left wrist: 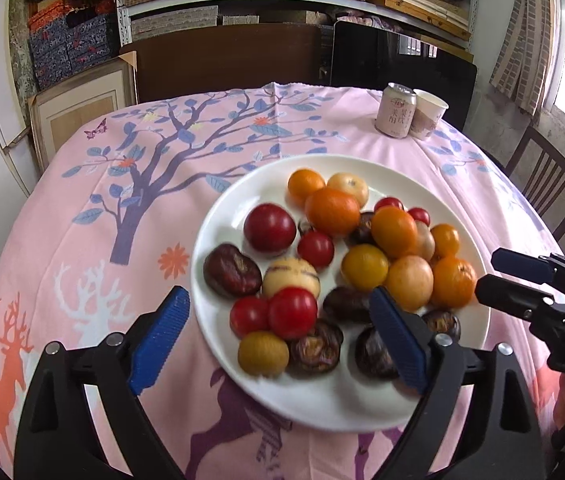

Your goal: Organize fruits

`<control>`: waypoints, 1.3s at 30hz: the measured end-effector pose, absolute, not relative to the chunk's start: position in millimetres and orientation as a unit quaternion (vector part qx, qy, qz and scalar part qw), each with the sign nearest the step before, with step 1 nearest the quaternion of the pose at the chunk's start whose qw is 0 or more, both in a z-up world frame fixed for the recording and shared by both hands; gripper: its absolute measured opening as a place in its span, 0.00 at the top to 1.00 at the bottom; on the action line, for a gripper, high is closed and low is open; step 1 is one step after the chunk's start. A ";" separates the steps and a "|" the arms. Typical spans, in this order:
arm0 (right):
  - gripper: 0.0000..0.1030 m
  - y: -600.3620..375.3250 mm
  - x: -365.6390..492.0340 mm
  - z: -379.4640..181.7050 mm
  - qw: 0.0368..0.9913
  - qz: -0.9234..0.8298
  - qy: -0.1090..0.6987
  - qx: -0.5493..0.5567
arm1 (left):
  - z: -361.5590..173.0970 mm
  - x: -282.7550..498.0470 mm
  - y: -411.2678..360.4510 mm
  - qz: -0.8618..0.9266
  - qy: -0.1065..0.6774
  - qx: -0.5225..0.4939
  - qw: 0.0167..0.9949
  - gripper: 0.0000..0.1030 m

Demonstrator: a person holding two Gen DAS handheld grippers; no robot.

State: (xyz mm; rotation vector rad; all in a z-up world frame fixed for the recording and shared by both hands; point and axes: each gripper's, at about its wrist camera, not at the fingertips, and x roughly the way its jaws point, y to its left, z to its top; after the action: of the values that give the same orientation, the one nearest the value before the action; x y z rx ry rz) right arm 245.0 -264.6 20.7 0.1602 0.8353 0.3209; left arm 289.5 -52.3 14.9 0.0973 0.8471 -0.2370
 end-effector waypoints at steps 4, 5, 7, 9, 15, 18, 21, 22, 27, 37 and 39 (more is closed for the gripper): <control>0.44 -271.8 225.6 13.8 0.897 0.149 0.408 0.076 | 13.3 268.5 -52.9 -0.101 0.404 0.057 0.907 0.09; 0.43 -273.6 220.3 12.6 0.898 0.148 0.408 0.075 | 13.4 263.9 -52.9 -0.098 0.403 0.060 0.908 0.09; 0.39 -277.3 211.1 10.7 0.898 0.146 0.408 0.078 | 14.2 253.1 -53.6 -0.096 0.400 0.065 0.909 0.08; 0.28 -281.4 202.8 9.7 0.899 0.140 0.405 0.084 | 15.5 241.4 -54.3 -0.091 0.395 0.070 0.911 0.07; 0.07 -284.3 180.6 5.2 0.896 0.131 0.416 0.082 | 22.2 206.7 -54.0 -0.084 0.383 0.070 0.917 0.07; 0.04 -284.5 165.2 6.2 0.900 0.120 0.412 0.073 | 28.3 187.1 -49.8 -0.069 0.373 0.065 0.923 0.05; 0.04 -286.3 149.2 11.0 0.902 0.118 0.408 0.074 | 37.4 166.7 -45.1 -0.062 0.362 0.056 0.929 0.05; 0.04 -286.1 143.2 14.4 0.905 0.116 0.404 0.073 | 42.4 157.6 -43.2 -0.058 0.354 0.055 0.932 0.05; 0.04 -285.9 104.5 37.0 0.918 0.116 0.373 0.065 | 66.5 108.1 -38.5 -0.028 0.319 0.068 0.945 0.05; 0.04 -277.9 2.4 69.5 0.939 0.123 0.315 0.067 | 88.3 -0.4 -33.0 -0.037 0.287 0.047 0.956 0.05; 0.04 -277.6 -15.7 73.4 0.941 0.123 0.308 0.067 | 87.5 -16.0 -35.1 -0.042 0.286 0.050 0.956 0.05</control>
State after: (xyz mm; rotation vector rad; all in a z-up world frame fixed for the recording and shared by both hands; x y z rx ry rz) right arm -15.7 -277.6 73.4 0.1377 0.6284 0.2505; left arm -16.0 -35.1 87.5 0.1005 0.5808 -0.0854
